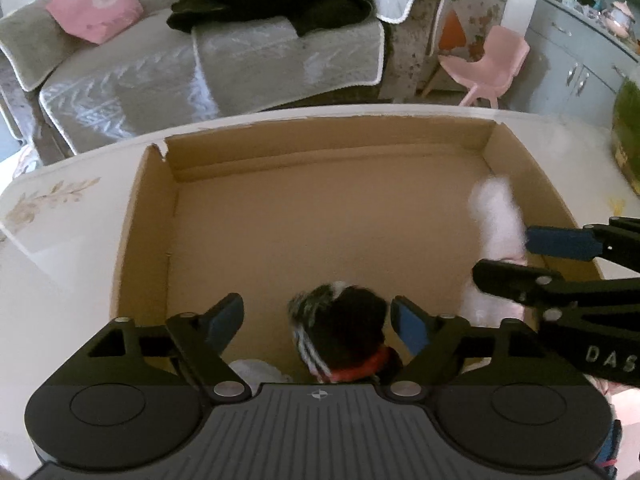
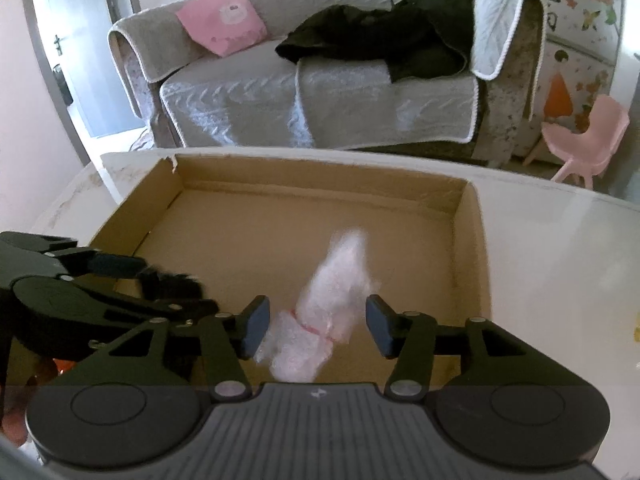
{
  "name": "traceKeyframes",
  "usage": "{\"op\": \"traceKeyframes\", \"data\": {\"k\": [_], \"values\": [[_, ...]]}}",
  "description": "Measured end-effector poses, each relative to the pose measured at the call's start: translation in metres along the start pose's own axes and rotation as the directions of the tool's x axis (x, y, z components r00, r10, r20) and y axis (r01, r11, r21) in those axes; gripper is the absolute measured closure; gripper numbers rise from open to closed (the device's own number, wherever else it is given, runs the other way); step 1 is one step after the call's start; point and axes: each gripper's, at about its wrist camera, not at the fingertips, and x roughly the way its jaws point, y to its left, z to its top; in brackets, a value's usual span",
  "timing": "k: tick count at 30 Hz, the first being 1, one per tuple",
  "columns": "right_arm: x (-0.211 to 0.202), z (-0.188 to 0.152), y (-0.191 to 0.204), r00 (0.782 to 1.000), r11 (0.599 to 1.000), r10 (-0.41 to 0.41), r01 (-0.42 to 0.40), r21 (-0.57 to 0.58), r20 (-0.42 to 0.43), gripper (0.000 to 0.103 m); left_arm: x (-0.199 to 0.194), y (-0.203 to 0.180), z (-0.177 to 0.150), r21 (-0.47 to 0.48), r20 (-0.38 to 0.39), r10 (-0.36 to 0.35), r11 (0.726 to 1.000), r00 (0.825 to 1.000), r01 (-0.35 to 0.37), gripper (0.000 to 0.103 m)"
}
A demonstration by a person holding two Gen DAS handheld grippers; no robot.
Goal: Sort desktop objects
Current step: 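Carry both items over the cardboard box and open both tools to drop them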
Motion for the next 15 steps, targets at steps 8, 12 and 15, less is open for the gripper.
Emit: {"op": "traceKeyframes", "data": {"k": [8,12,15], "values": [[-0.026,0.007,-0.004,0.999,1.0,-0.013,0.013,0.003,0.034,0.053,-0.041,0.011,-0.004,-0.021,0.052,-0.03,0.999,0.998,0.031,0.017],[-0.065,-0.008,-0.018,0.997,0.999,-0.023,0.02,0.039,0.08,0.045,-0.087,0.037,-0.023,-0.047,0.126,-0.036,0.998,0.991,0.042,0.009],[-0.089,-0.037,-0.027,0.995,0.997,-0.037,0.03,0.075,0.093,0.043,-0.118,0.066,-0.053,-0.087,0.166,-0.015,0.996,0.986,0.03,0.0]]}}
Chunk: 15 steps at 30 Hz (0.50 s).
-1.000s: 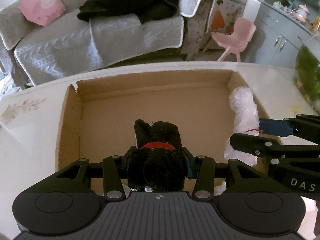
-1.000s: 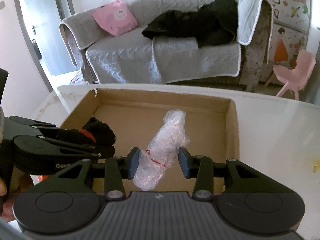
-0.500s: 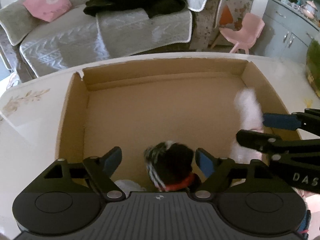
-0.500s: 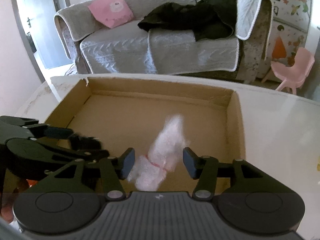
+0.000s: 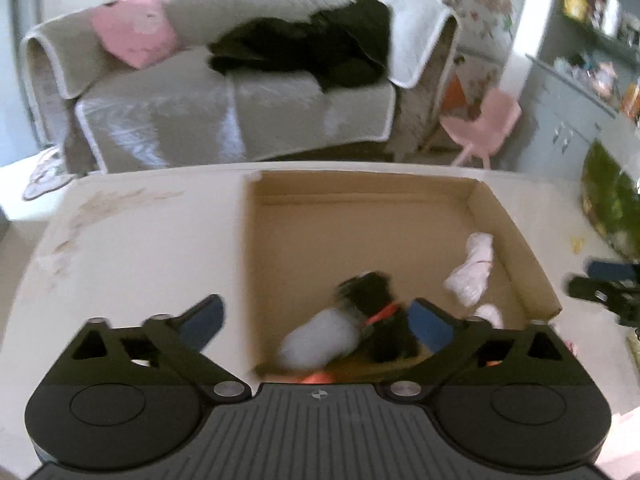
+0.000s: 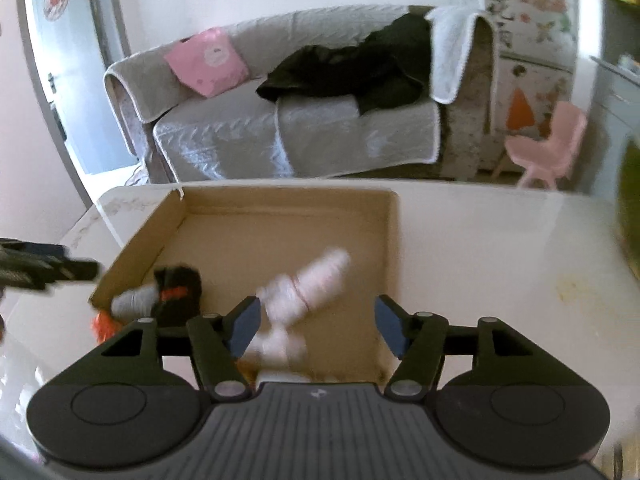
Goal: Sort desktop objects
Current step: 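Carry both items over the cardboard box and open both tools to drop them, then grasp the white sock bundle with the left tool while the right grasps the blue-and-white sock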
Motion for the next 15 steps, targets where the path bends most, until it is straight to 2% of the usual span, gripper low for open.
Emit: {"op": "traceKeyframes", "data": {"k": [4,8,15], "values": [[-0.018,-0.04,-0.009,1.0,0.998,-0.026,0.027,0.056,-0.014,0.043,-0.021,0.035,-0.034,-0.014,-0.032,0.036,0.999,0.999,-0.036,0.0],[-0.018,-0.067,-0.005,0.999,0.996,-0.044,0.046,0.072,-0.023,0.043,-0.027,0.058,-0.066,-0.027,-0.078,0.078,0.996,0.994,-0.08,0.0],[-0.013,-0.092,0.002,0.998,0.997,-0.051,0.053,0.056,-0.045,0.039,-0.031,0.06,-0.097,-0.003,-0.093,0.113,0.993,0.989,-0.114,0.0]]}}
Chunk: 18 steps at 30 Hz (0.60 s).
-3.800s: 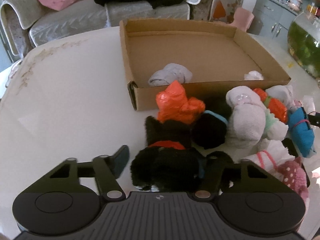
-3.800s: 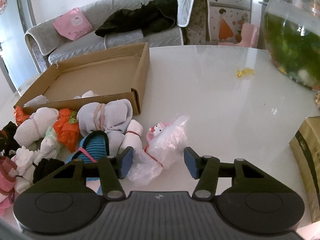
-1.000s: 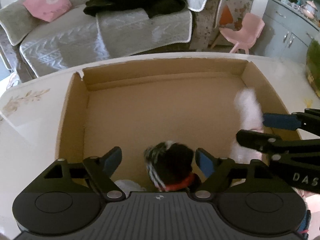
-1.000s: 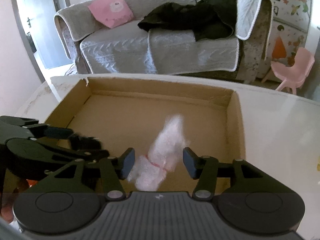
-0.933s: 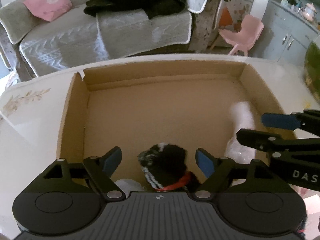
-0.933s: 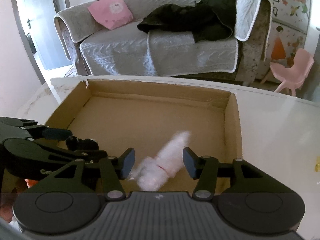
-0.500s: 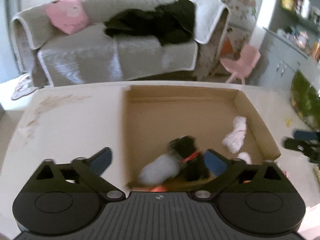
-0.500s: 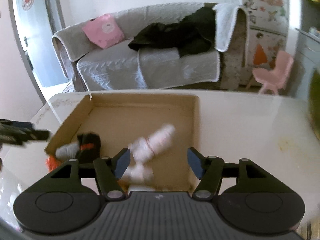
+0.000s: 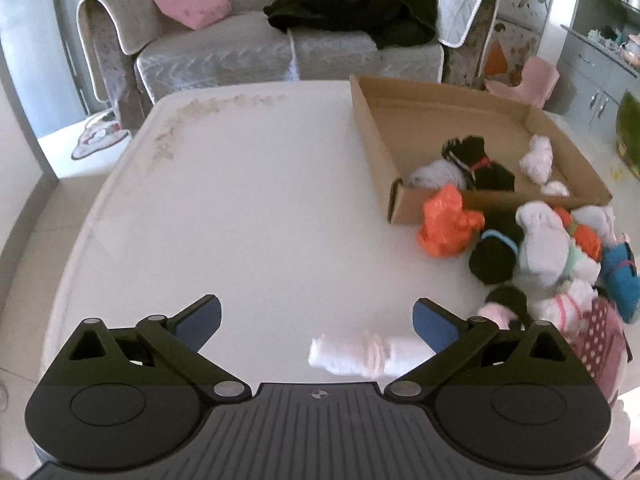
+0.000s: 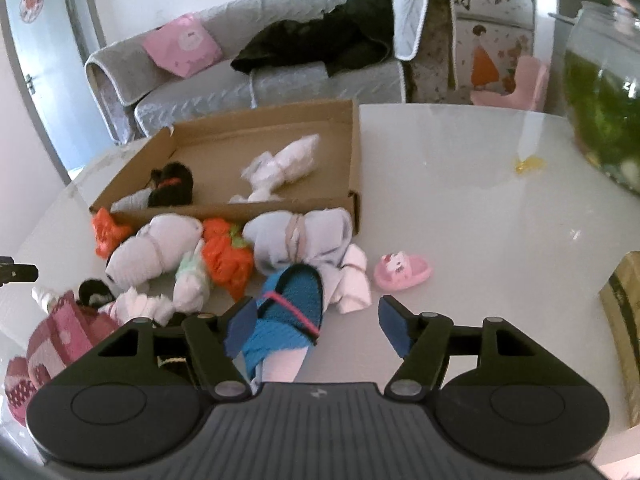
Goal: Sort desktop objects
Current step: 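Grasp the white sock bundle with the left tool while the right grasps the blue-and-white sock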
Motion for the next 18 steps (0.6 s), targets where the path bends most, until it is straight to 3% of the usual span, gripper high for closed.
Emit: {"op": "traceKeyframes", "data": {"k": [8,15,18], "values": [[0.005,-0.011,0.007,1.0,1.0,-0.001,0.001,-0.011,0.009,0.035,0.004,0.009,-0.025,-0.142,-0.04,-0.009,0.99,0.999,0.003,0.0],[0.009,-0.021,0.024,1.0,0.998,0.004,-0.004,-0.055,0.007,0.033,0.015,0.003,-0.035,-0.147,-0.058,0.004,0.989,0.998,-0.013,0.0],[0.011,-0.025,0.03,1.0,0.996,0.011,-0.011,-0.085,0.004,0.033,0.018,-0.003,-0.036,-0.093,-0.048,0.021,0.995,0.999,-0.026,0.0]]}}
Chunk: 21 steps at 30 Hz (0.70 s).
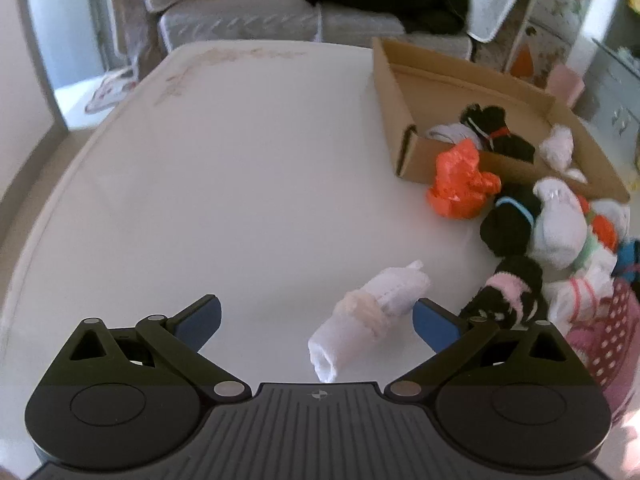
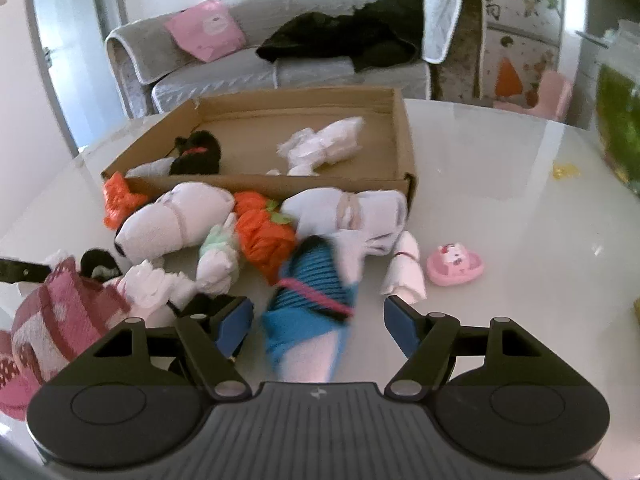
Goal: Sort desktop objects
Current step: 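Grasp the white sock bundle with the left tool while the right grasps the blue-and-white sock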
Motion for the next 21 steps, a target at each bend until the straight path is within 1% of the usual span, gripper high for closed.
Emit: {"op": "traceKeyframes", "data": {"k": [4,7,12,13,15,18,19,20,21], "values": [[0.002,-0.003,0.0,1.0,1.0,0.0,0.0,-0.003,0.0,0.036,0.003,-0.003,-0.006,0.025,-0.003,-0.03,0.999,1.0,0.03,0.0],[0.004,-0.003,-0.002,1.0,1.0,0.007,-0.007,0.002,-0.01,0.042,0.003,-0.004,-0.007,0.033,0.011,-0.035,0.999,0.999,0.034,0.001],[0.008,-0.006,-0.004,1.0,1.0,0.012,-0.012,0.012,-0.018,0.052,0.005,-0.011,-0.005,0.084,0.024,-0.045,0.996,0.999,0.043,0.008],[0.009,-0.007,-0.004,1.0,1.0,0.014,-0.014,0.013,-0.022,0.053,0.005,-0.013,-0.006,0.103,0.029,-0.04,0.994,0.999,0.037,0.012],[0.01,-0.008,-0.003,1.0,1.0,0.012,-0.011,0.008,-0.027,0.055,0.005,-0.018,-0.008,0.142,0.037,-0.027,0.99,0.999,0.022,0.015],[0.009,-0.01,-0.003,1.0,1.0,0.007,-0.007,0.008,-0.017,0.056,0.002,-0.02,-0.009,0.159,0.052,-0.048,0.986,0.997,0.039,0.028],[0.008,-0.01,-0.003,1.0,1.0,0.007,-0.007,0.012,-0.015,0.056,0.001,-0.021,-0.009,0.165,0.056,-0.054,0.985,0.997,0.045,0.037],[0.008,-0.011,-0.003,1.0,1.0,0.006,-0.006,0.013,-0.013,0.057,0.0,-0.022,-0.009,0.17,0.058,-0.061,0.984,0.996,0.051,0.048],[0.007,-0.011,-0.003,1.0,1.0,0.004,-0.004,0.008,-0.011,0.057,-0.001,-0.023,-0.009,0.172,0.057,-0.066,0.983,0.996,0.056,0.053]]}}
